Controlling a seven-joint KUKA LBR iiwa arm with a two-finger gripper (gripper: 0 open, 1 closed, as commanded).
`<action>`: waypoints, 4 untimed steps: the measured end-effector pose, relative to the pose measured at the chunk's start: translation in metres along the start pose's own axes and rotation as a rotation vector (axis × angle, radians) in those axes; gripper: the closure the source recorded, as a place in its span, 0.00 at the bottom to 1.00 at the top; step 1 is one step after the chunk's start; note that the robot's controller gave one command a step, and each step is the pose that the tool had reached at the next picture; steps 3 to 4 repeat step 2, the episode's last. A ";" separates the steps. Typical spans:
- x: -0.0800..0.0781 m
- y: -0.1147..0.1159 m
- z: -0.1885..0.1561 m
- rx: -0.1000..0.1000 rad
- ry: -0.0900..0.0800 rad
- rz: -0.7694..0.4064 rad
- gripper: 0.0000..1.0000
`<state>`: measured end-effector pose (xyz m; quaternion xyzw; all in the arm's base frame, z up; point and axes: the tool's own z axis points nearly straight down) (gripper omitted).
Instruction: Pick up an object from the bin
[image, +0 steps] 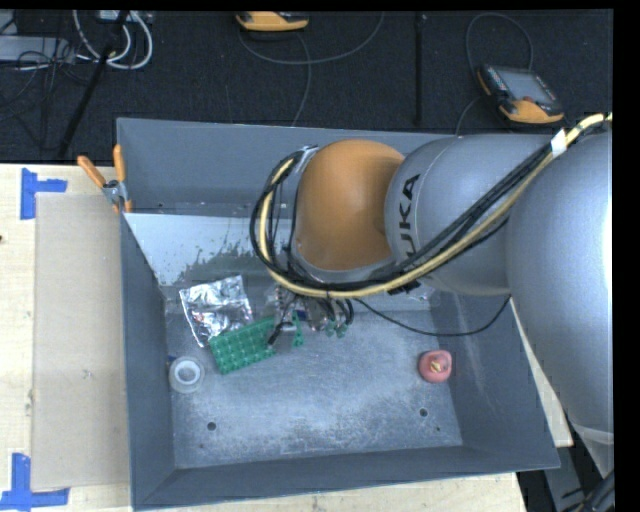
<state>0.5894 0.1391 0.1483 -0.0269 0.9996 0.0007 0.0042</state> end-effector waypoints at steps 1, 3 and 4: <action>-0.001 0.000 -0.011 0.001 0.006 0.000 1.00; -0.002 0.000 -0.042 0.001 0.004 0.000 1.00; -0.002 0.000 -0.042 0.001 0.004 0.000 1.00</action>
Offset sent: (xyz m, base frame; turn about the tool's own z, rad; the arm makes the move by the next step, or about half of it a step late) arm 0.0000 0.0000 0.0111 0.0000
